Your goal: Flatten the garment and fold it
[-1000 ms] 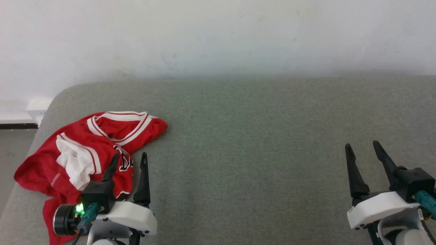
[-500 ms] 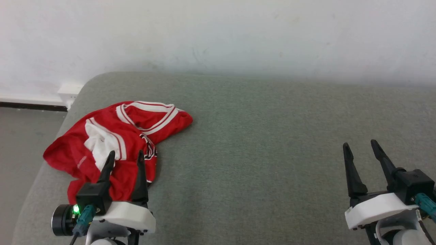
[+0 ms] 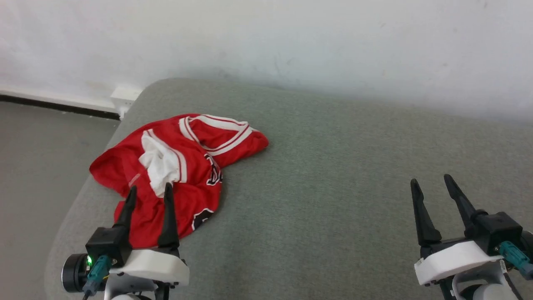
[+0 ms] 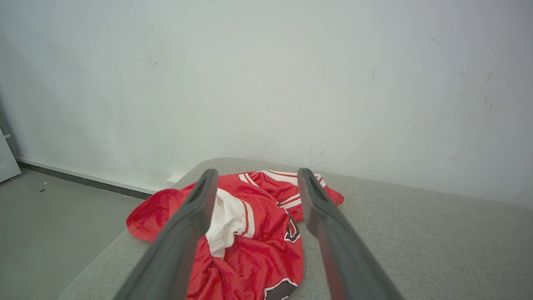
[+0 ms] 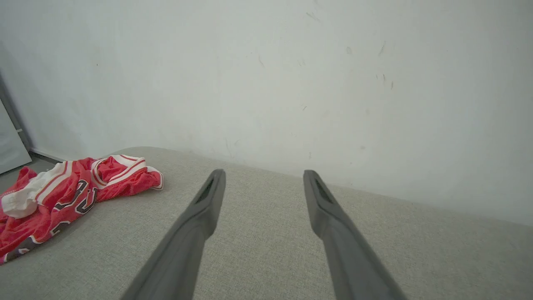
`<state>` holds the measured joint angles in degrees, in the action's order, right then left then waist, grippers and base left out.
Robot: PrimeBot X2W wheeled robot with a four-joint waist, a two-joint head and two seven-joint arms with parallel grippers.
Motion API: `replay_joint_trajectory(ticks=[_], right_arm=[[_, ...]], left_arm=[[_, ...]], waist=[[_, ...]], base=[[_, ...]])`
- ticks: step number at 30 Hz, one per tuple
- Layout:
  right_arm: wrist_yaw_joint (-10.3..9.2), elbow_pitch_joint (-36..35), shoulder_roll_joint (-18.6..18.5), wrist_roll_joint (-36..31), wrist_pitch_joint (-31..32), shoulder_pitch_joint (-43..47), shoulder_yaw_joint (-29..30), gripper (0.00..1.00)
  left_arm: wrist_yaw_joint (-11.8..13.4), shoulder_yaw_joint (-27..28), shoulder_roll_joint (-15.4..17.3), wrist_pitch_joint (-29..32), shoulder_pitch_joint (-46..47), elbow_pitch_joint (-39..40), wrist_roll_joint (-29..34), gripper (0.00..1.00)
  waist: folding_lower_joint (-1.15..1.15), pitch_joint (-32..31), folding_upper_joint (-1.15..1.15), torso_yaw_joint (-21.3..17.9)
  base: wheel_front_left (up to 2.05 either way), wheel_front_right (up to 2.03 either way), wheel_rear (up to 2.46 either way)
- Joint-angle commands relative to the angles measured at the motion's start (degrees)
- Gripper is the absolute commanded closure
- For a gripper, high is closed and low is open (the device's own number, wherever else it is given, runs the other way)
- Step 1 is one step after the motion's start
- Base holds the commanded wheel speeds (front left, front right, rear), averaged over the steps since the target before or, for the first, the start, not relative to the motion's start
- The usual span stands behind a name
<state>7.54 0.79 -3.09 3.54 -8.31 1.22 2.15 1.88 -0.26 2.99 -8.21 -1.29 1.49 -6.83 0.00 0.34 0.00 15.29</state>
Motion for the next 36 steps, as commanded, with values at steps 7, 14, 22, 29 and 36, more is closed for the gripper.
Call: replay_joint_trajectory(ticks=[7,14,22,29,36], right_arm=[[-0.04,0.2,0.1,0.5,-1.2,0.0,0.4,0.0],[-0.04,0.3,0.1,0.7,-2.0,-0.3,0.9,0.0],[-0.04,0.4,0.2,1.2,-3.0,0.0,1.4,0.0],[-0.05,0.3,0.2,1.5,-3.8,-0.1,1.9,0.0],[-0.05,0.5,0.2,1.8,-4.7,0.1,2.4,0.0]], left_arm=[[0.5,0.0,-0.1,-1.3,-0.9,0.5,-1.3,0.0],[0.3,0.1,-0.1,-2.1,-0.9,0.2,-2.4,0.0],[0.3,0.0,-0.1,-3.1,-1.0,0.0,-3.4,0.0],[0.4,0.1,-0.1,-3.9,-1.2,0.1,-4.1,0.0],[0.3,0.3,-0.1,-4.8,-1.3,0.0,-4.8,0.0]], waist=[[0.0,0.8,0.0,4.4],[0.0,1.0,0.0,7.3],[0.0,0.9,0.0,9.9],[0.0,0.9,0.0,11.5],[0.0,0.6,0.0,12.8]], base=[[0.0,0.0,0.0],[0.0,0.0,0.0],[0.0,0.0,0.0],[0.0,0.0,0.0],[0.0,0.0,0.0]])
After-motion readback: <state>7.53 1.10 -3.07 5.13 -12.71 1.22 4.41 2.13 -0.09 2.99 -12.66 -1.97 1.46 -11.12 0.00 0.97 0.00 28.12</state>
